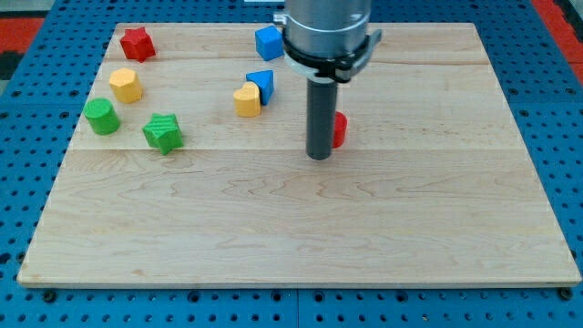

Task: Move the red circle towards the top right corner

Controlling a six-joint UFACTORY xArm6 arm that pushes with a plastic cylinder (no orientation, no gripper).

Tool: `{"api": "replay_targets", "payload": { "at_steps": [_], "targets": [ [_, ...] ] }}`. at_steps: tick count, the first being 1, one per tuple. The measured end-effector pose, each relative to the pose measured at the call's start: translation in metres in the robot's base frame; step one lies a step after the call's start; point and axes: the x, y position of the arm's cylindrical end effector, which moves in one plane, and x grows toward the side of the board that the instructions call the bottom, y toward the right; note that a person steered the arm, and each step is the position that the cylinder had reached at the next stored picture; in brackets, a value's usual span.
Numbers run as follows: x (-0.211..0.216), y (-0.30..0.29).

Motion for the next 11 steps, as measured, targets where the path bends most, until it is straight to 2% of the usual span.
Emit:
{"api": "replay_targets", "payload": {
  "at_steps": [2, 3, 4, 5, 6, 8, 10, 11],
  "targets": [
    [-0.033, 0.059],
    [-0.025, 0.060],
    [0.004, 0.046],
    [-0.018, 0.021],
    [-0.050, 0.040],
    [-0.078, -0.005],
    [-0.132, 0.080],
    [-0.142, 0.083]
  ]
}}
